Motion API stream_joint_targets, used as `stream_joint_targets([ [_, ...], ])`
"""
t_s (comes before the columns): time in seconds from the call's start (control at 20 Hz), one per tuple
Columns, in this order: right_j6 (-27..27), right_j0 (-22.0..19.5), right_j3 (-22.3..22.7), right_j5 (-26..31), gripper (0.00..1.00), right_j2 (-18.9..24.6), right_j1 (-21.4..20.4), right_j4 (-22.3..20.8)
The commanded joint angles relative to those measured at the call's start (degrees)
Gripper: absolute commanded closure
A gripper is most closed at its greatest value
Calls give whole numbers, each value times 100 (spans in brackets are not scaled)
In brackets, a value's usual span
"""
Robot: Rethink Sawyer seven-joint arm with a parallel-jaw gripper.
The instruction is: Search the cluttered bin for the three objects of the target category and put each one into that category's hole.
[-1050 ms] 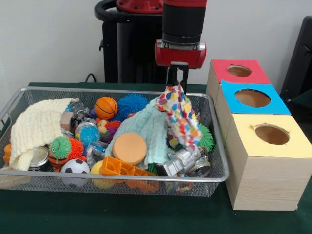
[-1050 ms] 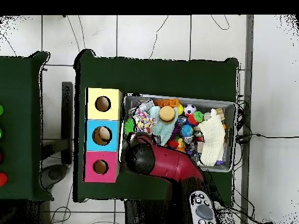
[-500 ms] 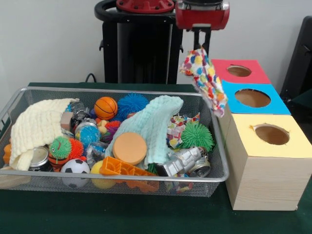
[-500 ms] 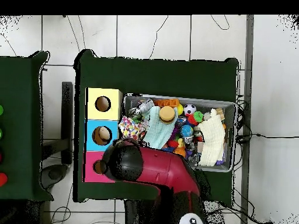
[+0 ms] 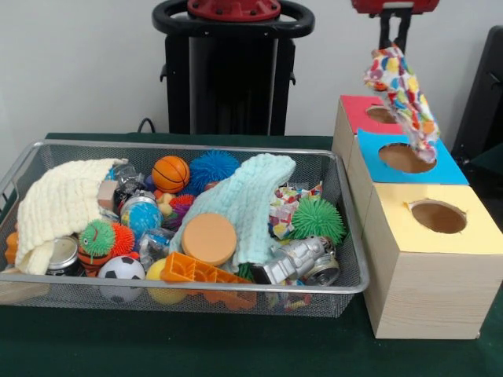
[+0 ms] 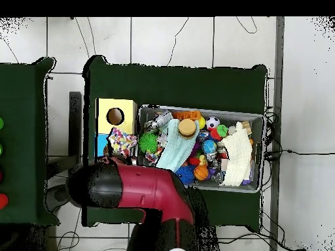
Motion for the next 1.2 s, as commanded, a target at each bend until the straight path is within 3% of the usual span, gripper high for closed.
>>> stream_joint_targets([
  [0.05,2104,385,-534,-134,100,-171,425,338],
  [0.55,2632,871,-1205,-524,100,-663,1030,150],
  [1.2,2379,649,-1659,33,100,-737,1094,142],
])
